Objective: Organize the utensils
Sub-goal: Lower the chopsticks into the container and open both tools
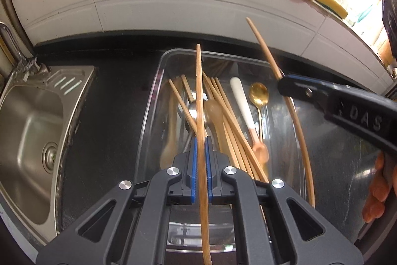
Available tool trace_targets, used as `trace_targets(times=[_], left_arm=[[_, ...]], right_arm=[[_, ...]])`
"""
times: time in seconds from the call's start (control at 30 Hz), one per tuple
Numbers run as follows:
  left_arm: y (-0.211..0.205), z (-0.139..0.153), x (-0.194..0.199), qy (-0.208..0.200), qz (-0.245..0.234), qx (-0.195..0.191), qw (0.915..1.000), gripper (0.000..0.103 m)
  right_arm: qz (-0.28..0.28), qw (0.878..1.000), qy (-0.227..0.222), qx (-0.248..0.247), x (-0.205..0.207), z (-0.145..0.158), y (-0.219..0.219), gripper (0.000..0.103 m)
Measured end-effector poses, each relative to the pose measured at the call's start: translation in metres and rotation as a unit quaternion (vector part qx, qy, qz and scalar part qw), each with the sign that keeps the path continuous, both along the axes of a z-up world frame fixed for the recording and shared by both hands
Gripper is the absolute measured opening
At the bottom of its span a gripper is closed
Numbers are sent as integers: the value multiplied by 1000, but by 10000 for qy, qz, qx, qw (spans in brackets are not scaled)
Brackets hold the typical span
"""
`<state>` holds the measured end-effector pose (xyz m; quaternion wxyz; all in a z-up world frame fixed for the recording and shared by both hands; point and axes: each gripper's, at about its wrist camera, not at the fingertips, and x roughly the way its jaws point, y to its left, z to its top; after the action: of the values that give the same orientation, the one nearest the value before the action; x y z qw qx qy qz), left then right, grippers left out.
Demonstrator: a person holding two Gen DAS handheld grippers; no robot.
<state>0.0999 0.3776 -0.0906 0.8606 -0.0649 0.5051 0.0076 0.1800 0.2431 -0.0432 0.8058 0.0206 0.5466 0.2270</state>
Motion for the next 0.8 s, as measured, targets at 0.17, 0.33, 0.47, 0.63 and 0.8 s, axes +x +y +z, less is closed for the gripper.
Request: trace_targets(times=[0.17, 0.33, 0.47, 0.63, 0.8], left_arm=[[-6, -3, -7, 45, 33, -18, 10000, 6], [-9, 1, -8, 4, 84, -20, 10000, 6], [-9, 8, -5, -52, 161, -86, 9998, 7], [-13, 22, -6, -341, 260, 165, 9989, 66], [-13, 28, -6, -356, 238, 285, 9987, 66]], right_arm=[[70, 10000, -3, -18, -3, 0, 6, 7], [110, 9999, 14, -25, -2, -1, 9, 7], [131, 9999, 19, -46, -3, -2, 8, 7], [41, 10000, -31, 44, 0, 3, 0, 7], [-2, 9998, -75, 182, 3, 11, -6, 7]])
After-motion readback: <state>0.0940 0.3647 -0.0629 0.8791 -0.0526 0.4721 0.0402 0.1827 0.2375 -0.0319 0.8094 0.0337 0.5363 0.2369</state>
